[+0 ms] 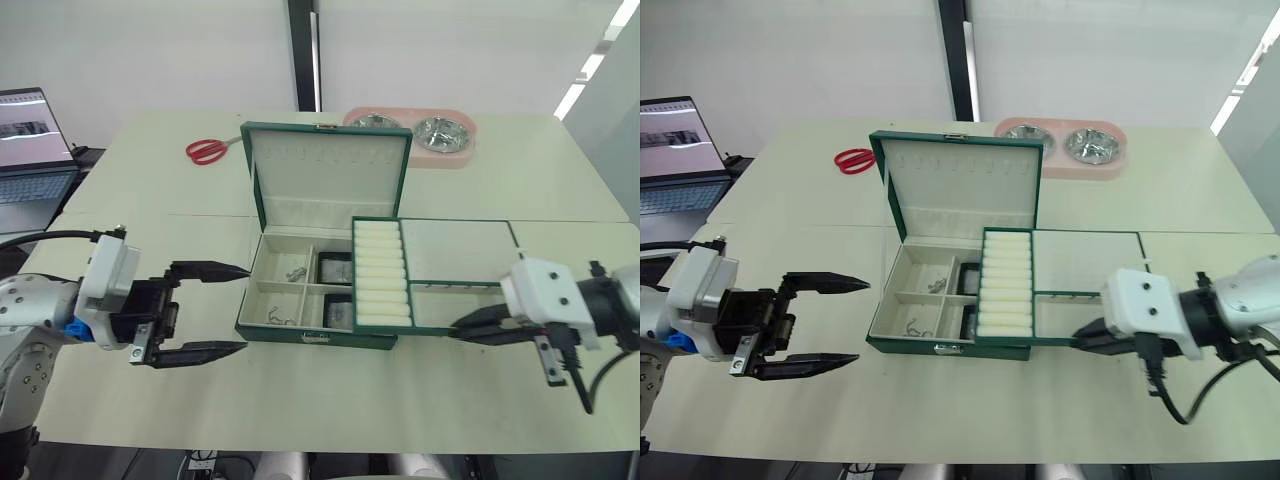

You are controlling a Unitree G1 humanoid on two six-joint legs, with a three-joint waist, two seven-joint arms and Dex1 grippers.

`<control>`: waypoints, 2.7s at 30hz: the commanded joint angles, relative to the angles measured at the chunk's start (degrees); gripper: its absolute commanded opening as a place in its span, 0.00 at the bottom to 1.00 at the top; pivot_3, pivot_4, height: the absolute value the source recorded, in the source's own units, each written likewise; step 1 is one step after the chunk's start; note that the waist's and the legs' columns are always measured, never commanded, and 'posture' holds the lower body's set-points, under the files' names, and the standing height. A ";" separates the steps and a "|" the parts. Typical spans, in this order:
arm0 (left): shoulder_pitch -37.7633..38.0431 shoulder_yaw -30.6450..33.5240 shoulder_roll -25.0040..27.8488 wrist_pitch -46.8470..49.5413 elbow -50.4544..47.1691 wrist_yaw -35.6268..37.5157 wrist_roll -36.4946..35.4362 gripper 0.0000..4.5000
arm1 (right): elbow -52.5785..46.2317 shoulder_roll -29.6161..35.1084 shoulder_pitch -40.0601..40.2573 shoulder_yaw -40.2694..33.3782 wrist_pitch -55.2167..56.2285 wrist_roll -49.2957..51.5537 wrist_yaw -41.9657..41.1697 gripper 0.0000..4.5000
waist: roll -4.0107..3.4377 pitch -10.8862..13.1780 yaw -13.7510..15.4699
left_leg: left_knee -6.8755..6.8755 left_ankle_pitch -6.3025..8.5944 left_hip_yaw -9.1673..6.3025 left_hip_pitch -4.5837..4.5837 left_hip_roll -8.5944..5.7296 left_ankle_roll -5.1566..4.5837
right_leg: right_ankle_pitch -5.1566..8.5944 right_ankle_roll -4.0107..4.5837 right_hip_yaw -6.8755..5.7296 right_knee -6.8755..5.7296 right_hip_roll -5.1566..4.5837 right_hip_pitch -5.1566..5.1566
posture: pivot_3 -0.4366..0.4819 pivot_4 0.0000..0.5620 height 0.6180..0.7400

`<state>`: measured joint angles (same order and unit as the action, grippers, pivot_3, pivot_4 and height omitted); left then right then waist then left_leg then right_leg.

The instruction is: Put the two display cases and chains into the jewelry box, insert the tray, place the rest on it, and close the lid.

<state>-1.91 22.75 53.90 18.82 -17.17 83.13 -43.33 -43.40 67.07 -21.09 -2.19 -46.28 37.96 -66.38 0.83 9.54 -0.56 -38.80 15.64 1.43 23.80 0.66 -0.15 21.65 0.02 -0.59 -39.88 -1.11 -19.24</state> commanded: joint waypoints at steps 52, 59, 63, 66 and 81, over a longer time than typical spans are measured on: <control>11.84 14.06 4.38 -4.99 4.15 2.29 6.09 1.00 | 20.22 -36.01 -24.79 35.68 -12.80 -13.52 13.76 0.00 | 0.17 -0.10 -1.43 | 0.05 0.02 -0.12 -0.03 0.03 -0.03 | -0.01 0.01 -0.15 -0.16 -0.07 -0.11 | 0.48 0.27 1.00; 11.63 13.66 4.26 -5.11 3.91 2.13 6.16 1.00 | 18.79 -37.65 -23.36 34.61 -15.26 -13.23 15.36 0.00 | 0.19 -0.11 -1.42 | 0.06 0.02 -0.13 -0.02 0.02 -0.03 | -0.01 0.01 -0.16 -0.16 -0.07 -0.11 | 0.48 0.27 1.00; 11.36 13.38 4.19 -5.24 3.86 1.99 6.18 1.00 | 17.02 -37.75 -23.32 33.36 -16.77 -12.96 16.43 0.00 | 0.19 -0.11 -1.39 | 0.06 0.02 -0.13 -0.02 0.02 -0.03 | -0.01 0.01 -0.16 -0.16 -0.07 -0.11 | 0.48 0.27 1.00; 11.19 13.13 4.12 -5.31 3.74 1.85 6.18 1.00 | 16.06 -37.96 -22.99 32.47 -18.06 -12.78 17.78 0.00 | 0.19 -0.11 -1.37 | 0.06 0.02 -0.14 -0.02 0.02 -0.03 | -0.01 0.01 -0.16 -0.16 -0.07 -0.11 | 0.48 0.27 1.00; 10.81 12.67 4.40 -5.04 3.66 1.93 6.13 1.00 | 15.19 -40.03 -21.48 33.32 -20.45 -11.94 21.71 0.00 | 0.19 -0.11 -1.38 | 0.06 0.02 -0.13 -0.02 0.01 -0.03 | -0.01 0.01 -0.15 -0.14 -0.09 -0.10 | 0.48 0.27 1.00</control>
<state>8.92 35.19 57.62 14.37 -12.67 84.65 -37.13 -27.73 27.50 -43.19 30.50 -66.63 25.44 -44.64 1.02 9.43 -1.94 -38.74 15.66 1.30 23.78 0.67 -0.18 21.65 0.03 -0.75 -40.02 -1.19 -19.35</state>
